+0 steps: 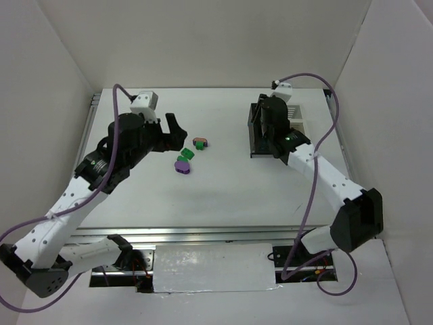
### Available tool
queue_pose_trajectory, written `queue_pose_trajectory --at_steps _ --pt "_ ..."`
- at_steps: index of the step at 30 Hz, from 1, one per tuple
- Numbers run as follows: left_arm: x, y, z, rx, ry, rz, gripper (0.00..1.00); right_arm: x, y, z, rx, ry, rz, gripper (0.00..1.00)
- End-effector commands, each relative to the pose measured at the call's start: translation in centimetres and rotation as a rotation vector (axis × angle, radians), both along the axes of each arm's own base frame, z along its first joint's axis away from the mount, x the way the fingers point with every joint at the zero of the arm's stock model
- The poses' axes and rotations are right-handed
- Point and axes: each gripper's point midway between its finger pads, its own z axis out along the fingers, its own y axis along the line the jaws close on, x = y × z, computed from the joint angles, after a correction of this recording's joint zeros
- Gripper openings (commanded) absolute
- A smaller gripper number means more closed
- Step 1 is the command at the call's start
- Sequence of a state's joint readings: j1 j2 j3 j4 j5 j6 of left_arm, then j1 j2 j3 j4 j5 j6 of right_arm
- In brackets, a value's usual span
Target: Sort the legos into containers by color
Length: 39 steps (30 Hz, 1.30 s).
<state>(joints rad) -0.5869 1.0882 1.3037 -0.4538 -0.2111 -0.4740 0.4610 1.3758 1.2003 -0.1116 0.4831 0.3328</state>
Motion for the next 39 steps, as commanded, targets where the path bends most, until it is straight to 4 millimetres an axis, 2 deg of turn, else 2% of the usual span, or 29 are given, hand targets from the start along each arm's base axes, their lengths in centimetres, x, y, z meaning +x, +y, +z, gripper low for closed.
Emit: queue_pose_trajectory --at_steps 1,2,5,10,11,14,15,16,20,21,22,23,24,26,27,31,33,35,36,39 --pt "-2.4 3.4 -0.9 0.056 0.057 0.091 0.99 3.0 -4.8 -1.0 -0.155 -0.019 -0.206 0.00" --pt "-3.3 3.9 -1.1 0.062 0.049 0.081 1.00 3.6 -5.2 -2.1 -0.163 0.001 -0.216 0.00" --pt "-4.3 5.2 -2.3 0.087 0.032 0.093 0.99 4.9 -5.9 -2.9 -0.153 -0.012 -0.226 0.00" --pt "-4.9 6.7 -5.3 0.135 0.053 0.139 1.00 5.6 -6.1 -4.1 -0.169 0.000 -0.234 0.03" --pt "-4.9 6.7 -6.1 0.150 0.071 0.139 1.00 5.7 -5.9 -4.3 -0.162 0.000 -0.229 0.07" --pt "-4.6 5.9 -7.0 0.171 0.111 0.108 1.00 5.8 -5.8 -4.7 -0.155 0.017 -0.229 0.15" --pt "-4.5 5.9 -7.4 0.182 0.127 0.106 1.00 5.9 -5.5 -5.0 -0.151 0.023 -0.214 0.20" --pt "-4.4 5.8 -7.6 0.190 0.137 0.106 0.99 5.8 -5.5 -5.1 -0.149 0.024 -0.215 0.30" --pt "-4.2 5.9 -8.2 0.204 0.157 0.116 1.00 5.7 -5.6 -6.0 -0.151 0.039 -0.219 0.34" --pt "-4.2 5.9 -8.1 0.205 0.156 0.115 0.99 5.6 -5.5 -6.2 -0.149 0.044 -0.213 0.58" --pt "-4.2 5.8 -8.2 0.205 0.157 0.112 1.00 5.7 -5.4 -6.3 -0.142 0.046 -0.212 0.72" --pt "-4.2 5.9 -8.2 0.204 0.156 0.117 1.00 5.6 -5.5 -6.3 -0.140 0.048 -0.213 0.79" --pt "-4.1 5.8 -8.2 0.205 0.158 0.119 0.99 5.6 -5.3 -6.2 -0.130 0.046 -0.208 0.85" --pt "-4.0 5.9 -8.5 0.203 0.170 0.131 1.00 5.5 -5.3 -5.9 -0.121 0.042 -0.207 0.88" --pt "-3.9 6.0 -8.4 0.203 0.172 0.142 1.00 5.4 -5.1 -5.4 -0.114 0.030 -0.200 0.93" --pt "-3.2 5.6 -9.1 0.182 0.223 0.187 0.99 4.9 -4.9 -4.3 -0.088 0.020 -0.189 0.95" --pt "-2.5 5.4 -9.9 0.158 0.259 0.236 1.00 3.9 -4.4 -3.3 -0.053 0.025 -0.166 0.95" --pt "-2.0 5.2 -10.9 0.134 0.303 0.284 0.99 2.9 -2.9 -2.3 0.024 0.020 -0.100 0.95" --pt "-1.7 4.9 -11.4 0.134 0.320 0.291 1.00 1.9 -2.3 -0.9 0.056 0.003 -0.058 0.96" --pt "0.2 3.1 -14.8 0.171 0.411 0.288 1.00 -0.5 0.6 0.2 0.145 0.018 0.080 1.00"
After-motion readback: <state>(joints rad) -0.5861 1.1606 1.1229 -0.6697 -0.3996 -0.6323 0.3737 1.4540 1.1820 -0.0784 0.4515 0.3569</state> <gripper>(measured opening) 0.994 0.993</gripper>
